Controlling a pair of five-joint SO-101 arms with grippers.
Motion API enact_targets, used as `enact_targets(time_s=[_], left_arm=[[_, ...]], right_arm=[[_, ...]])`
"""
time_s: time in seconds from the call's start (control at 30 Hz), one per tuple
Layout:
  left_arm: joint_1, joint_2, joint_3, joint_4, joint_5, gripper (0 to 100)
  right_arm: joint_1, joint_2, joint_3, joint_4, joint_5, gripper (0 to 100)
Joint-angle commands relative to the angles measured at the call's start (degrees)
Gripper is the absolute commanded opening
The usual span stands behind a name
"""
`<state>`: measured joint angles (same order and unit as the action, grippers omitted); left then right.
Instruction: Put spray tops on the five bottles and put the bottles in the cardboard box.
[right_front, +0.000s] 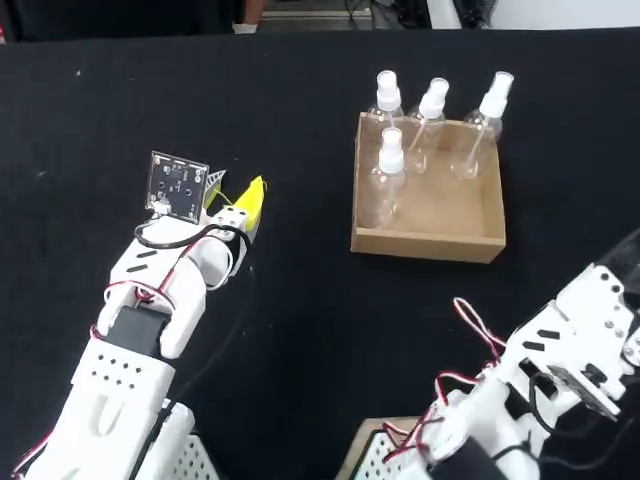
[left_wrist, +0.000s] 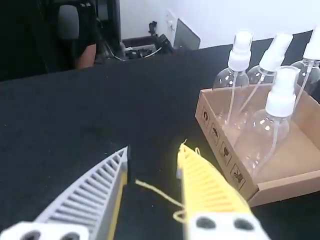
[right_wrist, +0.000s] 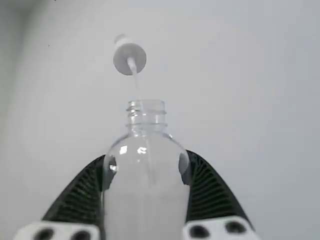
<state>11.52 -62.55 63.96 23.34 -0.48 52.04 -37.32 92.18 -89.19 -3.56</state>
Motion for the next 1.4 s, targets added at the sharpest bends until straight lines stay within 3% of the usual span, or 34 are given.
enact_targets(time_s=[0.0,0.37,0.73,1.07,1.37], left_arm=[[-0.5,-1.0,-0.4,-1.1,0.5,16],[-0.5,-1.0,-0.4,-1.1,0.5,16],[-0.5,-1.0,-0.4,-1.1,0.4,16],[-0.6,-1.0,-0.7,-1.1,0.3,16],[-5.4,-1.1,-4.0,-1.1,0.6,16]], right_arm=[[-1.4,-6.9,-3.0,4.7,-0.4,1.1],[-6.0,-29.9,-3.6,38.9,-0.2,1.1],[-12.0,-50.0,-3.6,59.2,-0.3,1.1],[-28.1,-70.6,-3.6,71.0,0.3,1.1],[-49.8,-69.9,-6.8,77.5,0.4,1.1]])
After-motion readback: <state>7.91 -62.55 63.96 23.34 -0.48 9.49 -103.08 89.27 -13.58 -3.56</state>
